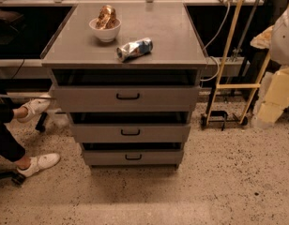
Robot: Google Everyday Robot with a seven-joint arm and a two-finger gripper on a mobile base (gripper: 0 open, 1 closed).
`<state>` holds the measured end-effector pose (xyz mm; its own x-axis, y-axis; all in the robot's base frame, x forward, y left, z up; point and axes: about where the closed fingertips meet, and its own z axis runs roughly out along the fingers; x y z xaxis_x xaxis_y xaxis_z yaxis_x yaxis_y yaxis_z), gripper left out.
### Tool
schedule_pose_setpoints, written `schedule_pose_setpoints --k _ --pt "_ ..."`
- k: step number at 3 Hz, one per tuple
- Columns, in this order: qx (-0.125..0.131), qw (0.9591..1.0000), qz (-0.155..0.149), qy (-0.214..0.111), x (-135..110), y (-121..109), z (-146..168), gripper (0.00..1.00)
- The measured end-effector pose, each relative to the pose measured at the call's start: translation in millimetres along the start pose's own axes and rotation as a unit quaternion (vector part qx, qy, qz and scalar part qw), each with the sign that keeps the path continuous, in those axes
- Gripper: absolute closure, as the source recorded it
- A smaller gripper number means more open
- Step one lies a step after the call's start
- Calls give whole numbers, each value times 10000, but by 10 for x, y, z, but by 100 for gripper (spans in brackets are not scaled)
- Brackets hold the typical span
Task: Open bottom drawer
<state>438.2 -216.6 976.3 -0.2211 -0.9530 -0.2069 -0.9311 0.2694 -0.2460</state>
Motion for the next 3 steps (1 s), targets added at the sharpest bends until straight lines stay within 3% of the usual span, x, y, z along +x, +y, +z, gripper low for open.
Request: schedule_pose_setpoints --k 1,2,3 --pt "-15 10000 -39 -23 -19 -9 6 0" --pt "-375 9985 -385 -64 -69 7 429 0" --pt "-675 9948 -704 -283 -144 258 1028 0"
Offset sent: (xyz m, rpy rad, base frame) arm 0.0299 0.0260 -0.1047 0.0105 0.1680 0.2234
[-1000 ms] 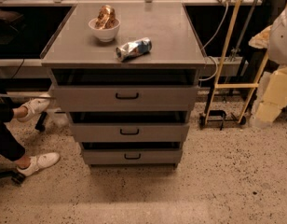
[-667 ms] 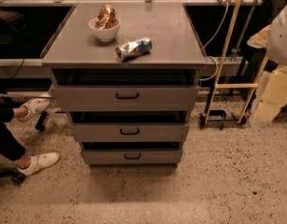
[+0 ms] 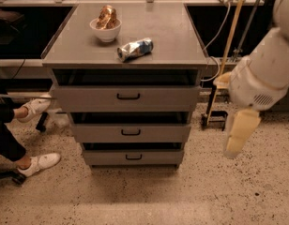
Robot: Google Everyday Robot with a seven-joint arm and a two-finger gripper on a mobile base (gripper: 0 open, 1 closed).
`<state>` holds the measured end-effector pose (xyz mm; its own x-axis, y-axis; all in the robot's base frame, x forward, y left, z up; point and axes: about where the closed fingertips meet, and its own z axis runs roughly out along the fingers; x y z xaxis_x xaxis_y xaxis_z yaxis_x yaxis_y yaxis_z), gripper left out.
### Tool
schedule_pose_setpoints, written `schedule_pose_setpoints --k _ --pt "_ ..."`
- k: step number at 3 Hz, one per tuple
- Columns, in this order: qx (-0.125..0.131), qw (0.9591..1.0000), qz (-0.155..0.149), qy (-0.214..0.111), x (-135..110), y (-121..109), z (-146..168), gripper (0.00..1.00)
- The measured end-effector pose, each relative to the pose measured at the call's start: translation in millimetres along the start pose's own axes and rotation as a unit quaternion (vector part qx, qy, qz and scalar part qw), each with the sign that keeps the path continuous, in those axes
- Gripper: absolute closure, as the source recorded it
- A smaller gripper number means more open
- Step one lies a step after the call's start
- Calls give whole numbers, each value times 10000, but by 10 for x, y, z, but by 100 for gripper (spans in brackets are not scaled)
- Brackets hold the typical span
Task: Open bottom drawer
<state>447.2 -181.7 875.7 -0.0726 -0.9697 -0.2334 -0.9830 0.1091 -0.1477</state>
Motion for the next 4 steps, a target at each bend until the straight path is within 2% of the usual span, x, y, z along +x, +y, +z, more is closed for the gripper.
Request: schedule_pose_setpoints --k 1,2,3,4 --pt "-497 9981 9 -352 -80 284 1088 0" --pt "-1257 9881 421 -779 -129 843 2346 0" --pt "-1887 9729 923 -964 -75 1569 3409 0" --pt "-2038 9635 1287 -1164 -129 1847 4257 0"
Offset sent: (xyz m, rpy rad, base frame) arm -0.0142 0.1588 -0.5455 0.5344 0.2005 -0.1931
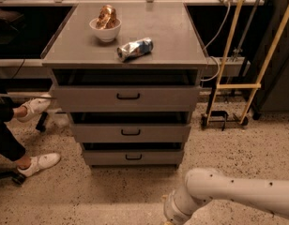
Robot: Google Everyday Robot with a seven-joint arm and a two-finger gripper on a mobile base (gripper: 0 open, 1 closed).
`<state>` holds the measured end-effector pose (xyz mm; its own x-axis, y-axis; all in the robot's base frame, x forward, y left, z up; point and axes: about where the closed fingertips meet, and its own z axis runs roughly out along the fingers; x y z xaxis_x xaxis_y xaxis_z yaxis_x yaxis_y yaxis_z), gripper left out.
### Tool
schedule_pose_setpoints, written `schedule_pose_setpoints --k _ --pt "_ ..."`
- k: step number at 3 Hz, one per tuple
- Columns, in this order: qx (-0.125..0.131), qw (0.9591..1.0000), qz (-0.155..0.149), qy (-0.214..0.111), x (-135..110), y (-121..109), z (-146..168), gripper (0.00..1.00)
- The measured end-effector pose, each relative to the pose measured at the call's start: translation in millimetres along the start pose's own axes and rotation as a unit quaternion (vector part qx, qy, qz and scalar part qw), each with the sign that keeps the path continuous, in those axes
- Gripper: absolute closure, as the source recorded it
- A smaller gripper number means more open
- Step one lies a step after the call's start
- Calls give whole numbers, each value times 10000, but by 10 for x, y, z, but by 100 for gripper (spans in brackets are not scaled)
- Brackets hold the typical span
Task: Open bottom drawer
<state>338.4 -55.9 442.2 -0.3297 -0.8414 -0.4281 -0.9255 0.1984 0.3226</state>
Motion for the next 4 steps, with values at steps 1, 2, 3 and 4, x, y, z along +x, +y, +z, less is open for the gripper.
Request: schedule_pose_setpoints --k 1,2,3,4 --pt "-15 9994 116 -325 -30 -49 313 0" --pt "-15 9994 116 -325 -30 -49 313 0" --pt "152 9988 297 -368 -18 -156 449 0" --pt "292 9981 551 17 381 -259 1007 0"
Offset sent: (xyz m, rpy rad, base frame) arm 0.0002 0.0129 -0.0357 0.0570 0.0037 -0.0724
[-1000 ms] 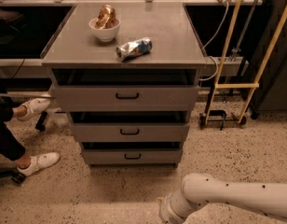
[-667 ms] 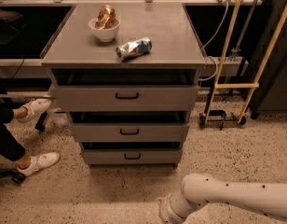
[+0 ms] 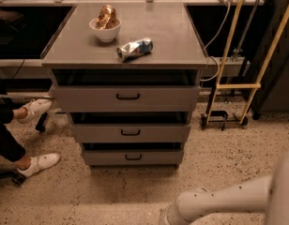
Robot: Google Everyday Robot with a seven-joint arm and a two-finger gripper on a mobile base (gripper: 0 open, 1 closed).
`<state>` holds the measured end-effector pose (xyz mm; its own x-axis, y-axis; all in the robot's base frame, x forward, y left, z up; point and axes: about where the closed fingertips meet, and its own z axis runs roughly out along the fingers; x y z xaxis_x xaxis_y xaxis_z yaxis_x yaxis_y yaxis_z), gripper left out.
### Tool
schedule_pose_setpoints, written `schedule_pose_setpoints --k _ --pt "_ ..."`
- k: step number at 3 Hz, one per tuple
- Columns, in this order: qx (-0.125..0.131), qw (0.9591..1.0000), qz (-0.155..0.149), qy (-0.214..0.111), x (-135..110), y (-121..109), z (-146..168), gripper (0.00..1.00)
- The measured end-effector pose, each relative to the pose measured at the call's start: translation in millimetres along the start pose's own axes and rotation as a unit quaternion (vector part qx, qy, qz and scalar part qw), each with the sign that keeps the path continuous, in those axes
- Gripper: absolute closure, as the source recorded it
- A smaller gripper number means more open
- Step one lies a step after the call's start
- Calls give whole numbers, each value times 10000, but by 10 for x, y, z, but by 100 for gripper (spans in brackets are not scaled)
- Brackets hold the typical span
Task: Open bottom drawer
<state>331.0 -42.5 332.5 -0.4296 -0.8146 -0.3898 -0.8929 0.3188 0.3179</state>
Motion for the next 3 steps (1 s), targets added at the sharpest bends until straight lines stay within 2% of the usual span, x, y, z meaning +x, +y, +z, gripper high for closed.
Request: schedule_pose_setpoints --k 1,2,3 --pt "380 9991 182 -93 33 -428 395 0" --pt "505 9889 965 -1008 -334 -862 804 0" --pt "230 9684 1512 -1970 -617 -1020 984 0"
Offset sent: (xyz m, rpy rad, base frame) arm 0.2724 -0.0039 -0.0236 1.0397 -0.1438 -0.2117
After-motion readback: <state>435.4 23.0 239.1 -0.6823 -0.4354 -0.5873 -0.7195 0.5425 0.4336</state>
